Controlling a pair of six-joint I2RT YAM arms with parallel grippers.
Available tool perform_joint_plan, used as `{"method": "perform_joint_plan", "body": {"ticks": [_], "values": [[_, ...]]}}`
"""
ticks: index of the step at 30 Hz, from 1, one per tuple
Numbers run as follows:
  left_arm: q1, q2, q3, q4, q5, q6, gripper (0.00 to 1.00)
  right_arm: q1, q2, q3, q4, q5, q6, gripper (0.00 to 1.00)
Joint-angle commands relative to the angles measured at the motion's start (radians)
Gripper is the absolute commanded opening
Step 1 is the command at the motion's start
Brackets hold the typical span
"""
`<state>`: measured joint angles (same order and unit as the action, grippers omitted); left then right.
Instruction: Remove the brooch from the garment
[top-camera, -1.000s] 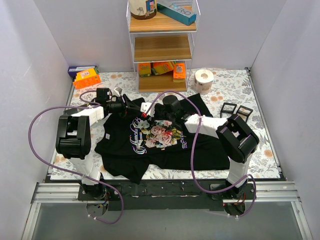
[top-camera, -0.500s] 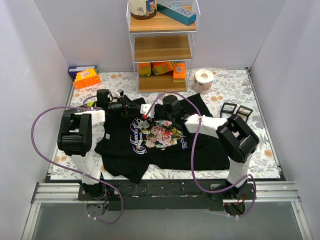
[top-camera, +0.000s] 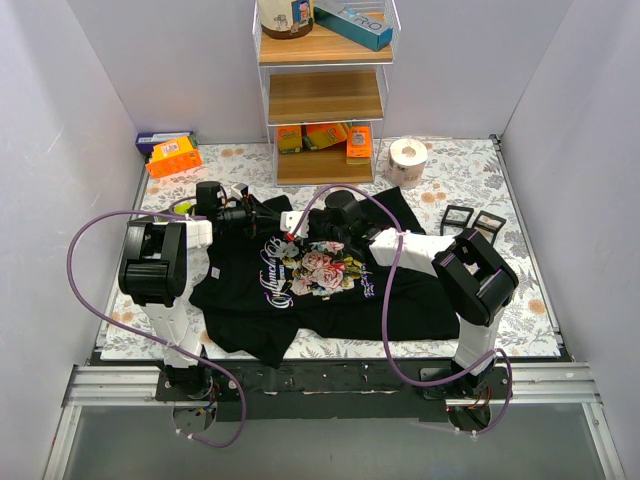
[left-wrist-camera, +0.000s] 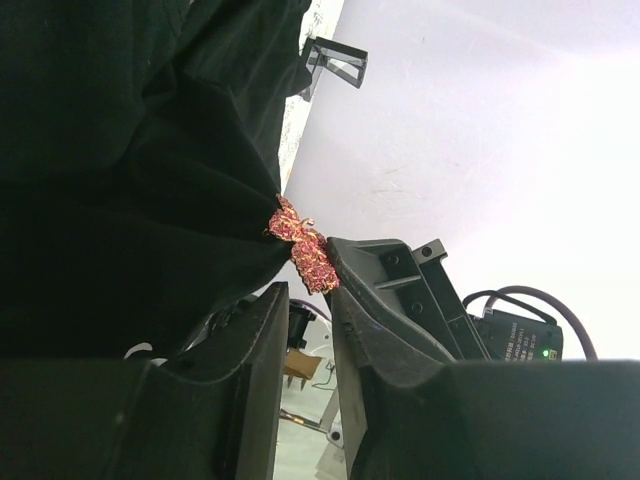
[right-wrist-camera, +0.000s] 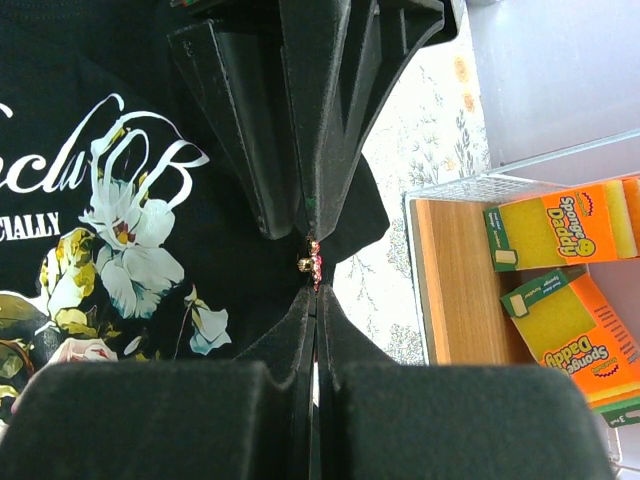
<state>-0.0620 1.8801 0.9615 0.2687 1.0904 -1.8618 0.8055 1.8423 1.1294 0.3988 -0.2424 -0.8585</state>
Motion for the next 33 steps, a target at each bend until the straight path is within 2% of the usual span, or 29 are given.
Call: {"method": "perform_joint_plan", "body": {"ticks": [1, 9, 12, 13, 17, 21, 24, 25, 26, 28, 29, 33], "values": [[-0.001, 0.002, 0.002, 0.01, 0.002, -0.017, 0.23, 0.004, -0.049, 0.0, 0.017, -0.029, -0.022, 0.01], [-0.001, 0.01, 0.011, 0.043, 0.005, -0.023, 0.16, 0.006, -0.048, 0.003, -0.014, -0.049, -0.043, 0.01], [-0.001, 0.013, 0.006, 0.058, 0.008, -0.027, 0.09, 0.008, -0.048, 0.003, -0.021, -0.058, -0.05, 0.01], [-0.001, 0.014, 0.005, 0.064, 0.012, -0.025, 0.0, 0.006, -0.046, 0.004, -0.023, -0.06, -0.05, 0.01], [-0.001, 0.019, -0.004, 0.092, 0.022, -0.013, 0.0, 0.006, -0.049, 0.012, -0.054, -0.064, -0.043, 0.01], [-0.001, 0.028, 0.012, 0.061, 0.054, 0.08, 0.0, -0.009, -0.06, 0.044, -0.124, -0.041, 0.033, 0.25], [-0.002, 0.03, 0.098, -0.125, 0.089, 0.326, 0.0, -0.061, -0.101, 0.078, -0.253, -0.09, 0.13, 0.33], [-0.004, 0.036, 0.156, -0.199, 0.098, 0.489, 0.0, -0.077, -0.113, 0.082, -0.28, -0.157, 0.157, 0.34], [-0.004, 0.039, 0.187, -0.339, 0.107, 0.556, 0.0, -0.091, -0.139, 0.09, -0.308, -0.185, 0.177, 0.36], [-0.006, 0.028, 0.221, -0.446, 0.111, 0.701, 0.0, -0.12, -0.163, 0.107, -0.373, -0.225, 0.237, 0.37], [-0.006, 0.016, 0.229, -0.509, 0.102, 0.828, 0.0, -0.124, -0.176, 0.112, -0.391, -0.239, 0.257, 0.37], [-0.022, -0.09, 0.168, -0.53, 0.059, 1.065, 0.0, -0.14, -0.164, 0.153, -0.483, -0.282, 0.346, 0.37]]}}
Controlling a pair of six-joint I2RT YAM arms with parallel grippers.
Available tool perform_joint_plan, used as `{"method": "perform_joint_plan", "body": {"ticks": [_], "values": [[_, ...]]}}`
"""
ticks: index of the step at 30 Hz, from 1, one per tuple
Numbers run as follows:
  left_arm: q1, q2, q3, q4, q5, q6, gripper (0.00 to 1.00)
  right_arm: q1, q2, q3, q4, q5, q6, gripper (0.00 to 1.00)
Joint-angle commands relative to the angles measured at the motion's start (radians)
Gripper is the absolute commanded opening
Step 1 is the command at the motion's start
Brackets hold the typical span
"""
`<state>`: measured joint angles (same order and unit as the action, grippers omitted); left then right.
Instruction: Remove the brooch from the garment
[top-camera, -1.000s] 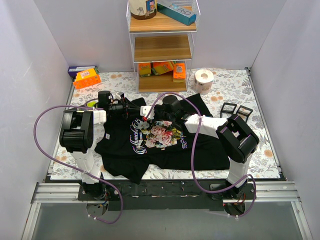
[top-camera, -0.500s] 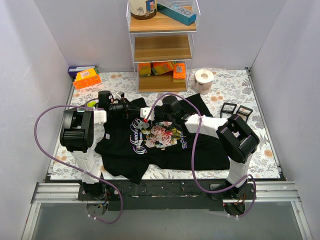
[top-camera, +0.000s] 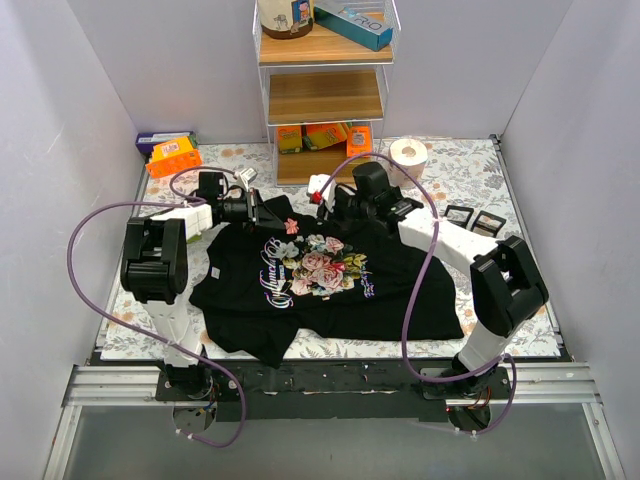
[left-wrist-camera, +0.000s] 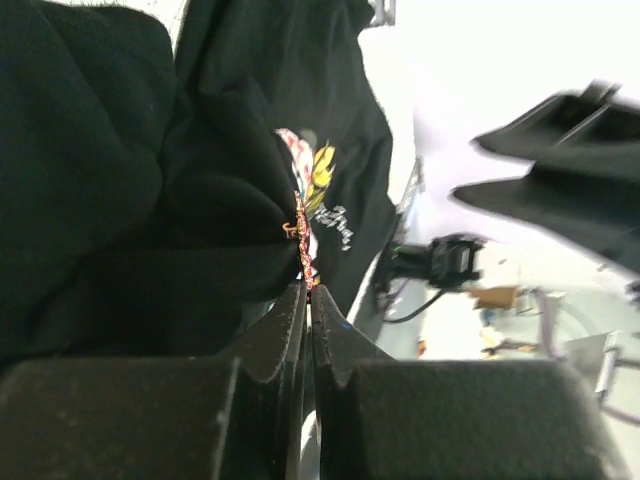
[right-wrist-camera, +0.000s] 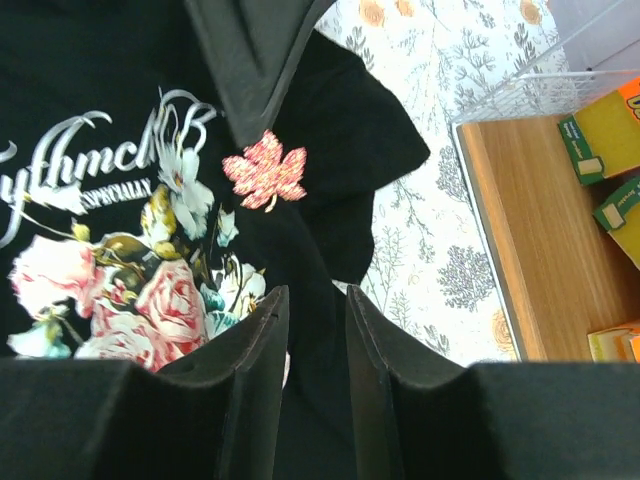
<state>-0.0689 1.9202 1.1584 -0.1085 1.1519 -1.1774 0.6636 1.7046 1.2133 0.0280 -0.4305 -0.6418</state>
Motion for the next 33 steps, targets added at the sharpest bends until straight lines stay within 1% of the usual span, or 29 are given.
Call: {"method": "perform_joint_plan", "body": {"ticks": [1, 2, 3, 4, 9, 11, 12, 13, 14, 15, 17, 19, 22, 26, 30, 33], "values": [[-0.031, -0.156, -0.048, -0.142, -0.026, 0.424, 0.0, 0.001, -0.019, 0.074, -0.129, -0.105, 0.178, 0.37], [-0.038, -0.194, -0.092, -0.114, -0.04, 0.459, 0.0, -0.001, -0.004, 0.087, -0.138, -0.115, 0.195, 0.37], [-0.049, -0.214, -0.112, -0.099, -0.058, 0.529, 0.0, -0.002, 0.004, 0.092, -0.146, -0.126, 0.211, 0.36], [-0.066, -0.228, -0.132, -0.079, -0.078, 0.551, 0.0, -0.002, 0.012, 0.092, -0.149, -0.146, 0.243, 0.36], [-0.121, -0.289, -0.258, 0.102, -0.175, 0.558, 0.0, -0.005, 0.01, 0.054, -0.145, -0.157, 0.271, 0.36], [-0.135, -0.294, -0.279, 0.194, -0.16, 0.518, 0.0, -0.009, 0.0, 0.042, -0.154, -0.162, 0.249, 0.36], [-0.137, -0.284, -0.279, 0.211, -0.149, 0.494, 0.0, -0.015, -0.003, 0.045, -0.175, -0.168, 0.243, 0.35], [-0.137, -0.28, -0.281, 0.255, -0.135, 0.42, 0.0, -0.018, 0.0, 0.054, -0.194, -0.187, 0.229, 0.34], [-0.137, -0.276, -0.281, 0.271, -0.118, 0.397, 0.0, -0.021, 0.004, 0.066, -0.213, -0.197, 0.214, 0.34], [-0.137, -0.273, -0.281, 0.288, -0.072, 0.371, 0.0, -0.024, 0.006, 0.077, -0.255, -0.201, 0.173, 0.32], [-0.137, -0.271, -0.301, 0.358, -0.044, 0.293, 0.0, -0.035, 0.024, 0.11, -0.299, -0.221, 0.14, 0.3], [-0.138, -0.28, -0.325, 0.43, -0.012, 0.251, 0.0, -0.042, 0.038, 0.149, -0.364, -0.261, 0.116, 0.29], [-0.14, -0.274, -0.328, 0.458, 0.015, 0.216, 0.0, -0.048, 0.062, 0.173, -0.41, -0.31, 0.122, 0.29], [-0.146, -0.273, -0.322, 0.452, 0.037, 0.223, 0.0, -0.048, 0.069, 0.172, -0.37, -0.326, 0.197, 0.32], [-0.157, -0.276, -0.306, 0.412, 0.061, 0.258, 0.0, -0.048, 0.093, 0.19, -0.358, -0.346, 0.238, 0.33], [-0.161, -0.276, -0.296, 0.363, 0.072, 0.294, 0.0, -0.048, 0.118, 0.226, -0.367, -0.39, 0.258, 0.34]]}}
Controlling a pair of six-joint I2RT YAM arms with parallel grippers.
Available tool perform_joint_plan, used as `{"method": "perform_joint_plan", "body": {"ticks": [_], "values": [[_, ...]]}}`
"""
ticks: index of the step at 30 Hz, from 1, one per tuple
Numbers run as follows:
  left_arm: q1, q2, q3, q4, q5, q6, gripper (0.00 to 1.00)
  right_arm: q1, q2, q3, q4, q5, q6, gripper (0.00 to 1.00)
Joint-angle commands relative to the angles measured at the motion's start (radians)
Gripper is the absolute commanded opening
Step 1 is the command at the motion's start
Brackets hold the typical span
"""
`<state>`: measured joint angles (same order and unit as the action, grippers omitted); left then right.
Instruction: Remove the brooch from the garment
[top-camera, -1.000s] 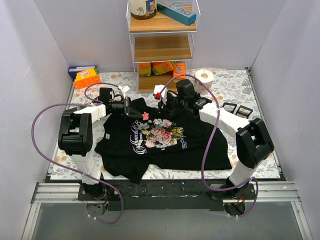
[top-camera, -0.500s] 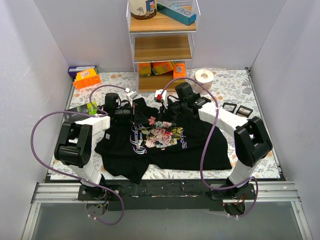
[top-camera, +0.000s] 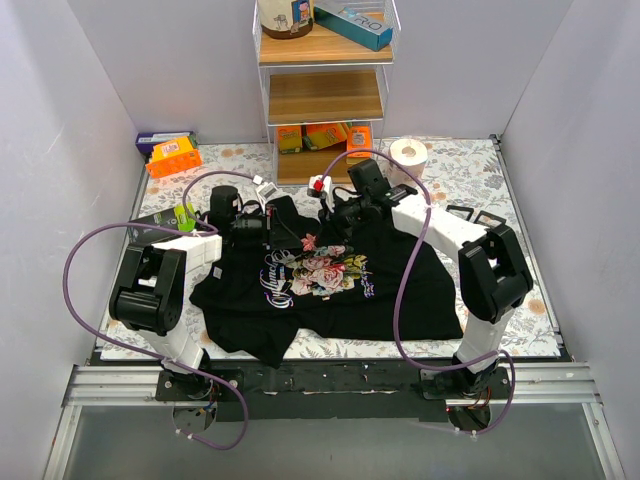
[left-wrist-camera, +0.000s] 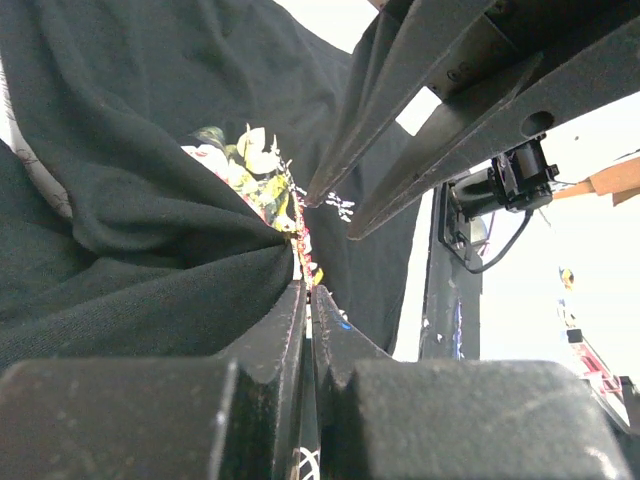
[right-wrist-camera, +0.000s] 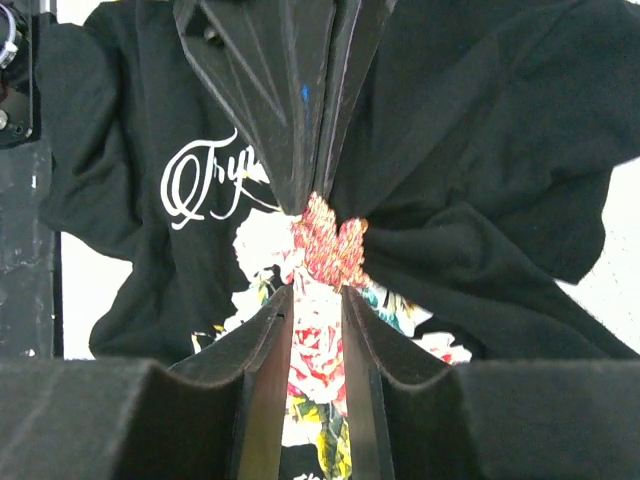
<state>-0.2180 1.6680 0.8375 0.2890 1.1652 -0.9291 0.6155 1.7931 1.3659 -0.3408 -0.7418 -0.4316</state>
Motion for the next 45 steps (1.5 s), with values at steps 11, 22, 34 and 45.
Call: {"method": "perform_joint_plan", "body": {"ticks": [11, 22, 34, 45], "values": [[-0.014, -0.024, 0.041, -0.076, 0.057, 0.084, 0.0, 0.0, 0.072, 0.09, -0.029, -0.091, 0.06, 0.29], [-0.014, -0.007, 0.068, -0.076, 0.051, 0.081, 0.0, 0.0, 0.08, 0.067, -0.029, -0.062, 0.071, 0.25], [-0.014, -0.019, 0.113, -0.25, 0.06, 0.199, 0.0, -0.039, 0.13, 0.199, -0.234, -0.047, -0.058, 0.3], [-0.018, -0.027, 0.14, -0.358, 0.093, 0.289, 0.0, -0.036, 0.187, 0.255, -0.259, -0.215, -0.021, 0.37]]}}
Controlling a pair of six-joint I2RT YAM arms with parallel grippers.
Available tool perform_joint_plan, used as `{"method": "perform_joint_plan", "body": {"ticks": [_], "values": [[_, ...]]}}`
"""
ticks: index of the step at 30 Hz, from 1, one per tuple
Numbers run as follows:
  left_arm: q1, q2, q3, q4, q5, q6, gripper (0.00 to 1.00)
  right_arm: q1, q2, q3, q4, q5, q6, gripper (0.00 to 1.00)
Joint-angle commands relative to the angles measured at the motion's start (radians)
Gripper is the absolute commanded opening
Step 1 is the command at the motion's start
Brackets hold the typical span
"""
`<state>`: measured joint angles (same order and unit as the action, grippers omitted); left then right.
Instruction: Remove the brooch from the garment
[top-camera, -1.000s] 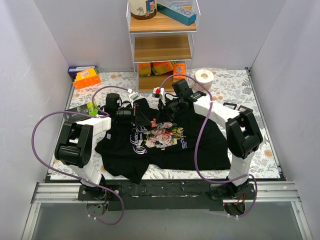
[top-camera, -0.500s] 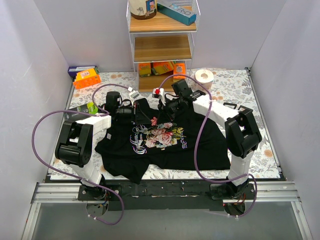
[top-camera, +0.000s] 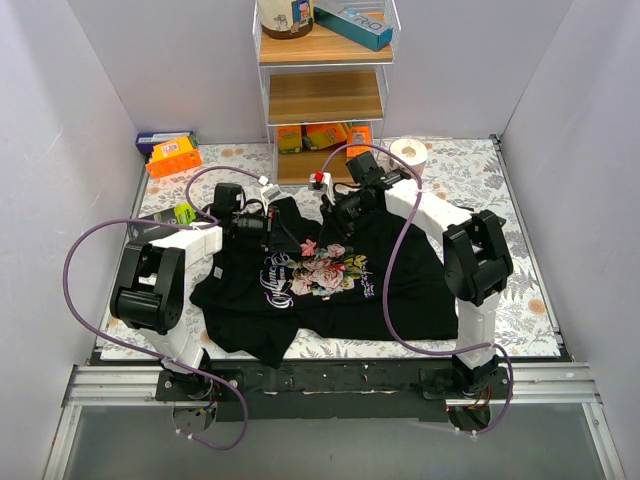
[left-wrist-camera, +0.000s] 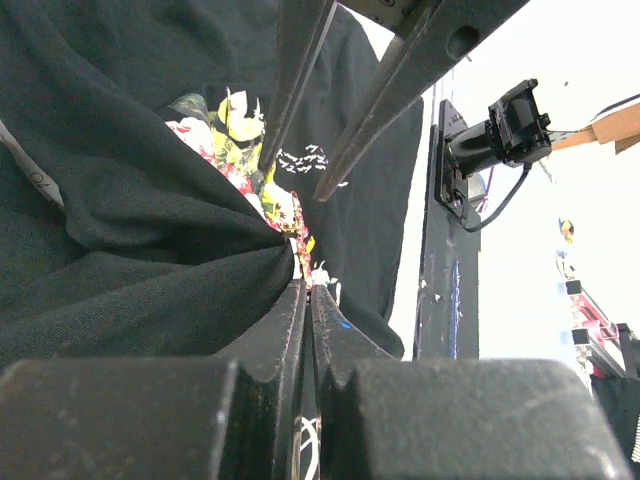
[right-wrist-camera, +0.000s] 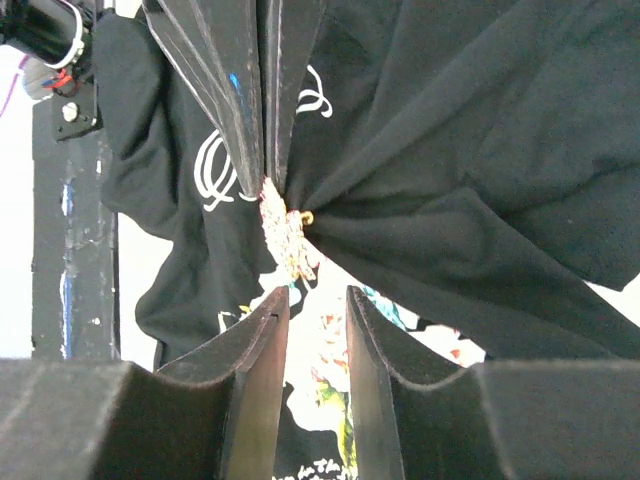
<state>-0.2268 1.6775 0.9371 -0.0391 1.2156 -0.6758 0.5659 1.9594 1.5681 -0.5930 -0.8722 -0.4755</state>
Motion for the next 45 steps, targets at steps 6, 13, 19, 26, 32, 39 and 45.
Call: {"method": "perform_joint_plan", "body": {"ticks": [6, 13, 19, 26, 32, 39, 45], "values": [[-0.011, -0.025, 0.051, -0.03, 0.039, 0.042, 0.0, 0.029, 0.038, 0.066, -0.022, -0.102, 0.02, 0.35], [-0.011, 0.002, 0.066, -0.027, 0.035, 0.044, 0.0, 0.034, 0.039, 0.059, -0.011, -0.12, 0.034, 0.17], [-0.011, -0.008, 0.06, -0.018, -0.126, 0.059, 0.22, 0.025, 0.032, 0.043, 0.056, -0.096, 0.139, 0.01], [-0.043, -0.307, -0.125, 0.111, -0.484, 0.226, 0.53, -0.023, 0.067, -0.045, 0.274, -0.137, 0.626, 0.01], [-0.238, -0.482, -0.276, 0.206, -0.775, 0.506, 0.55, -0.047, 0.133, 0.012, 0.317, -0.188, 0.784, 0.01], [-0.348, -0.418, -0.268, 0.229, -0.872, 0.736, 0.5, -0.08, 0.174, -0.017, 0.397, -0.303, 0.928, 0.01], [-0.37, -0.335, -0.225, 0.234, -0.881, 0.82, 0.48, -0.118, 0.199, -0.054, 0.473, -0.387, 1.017, 0.01]]}}
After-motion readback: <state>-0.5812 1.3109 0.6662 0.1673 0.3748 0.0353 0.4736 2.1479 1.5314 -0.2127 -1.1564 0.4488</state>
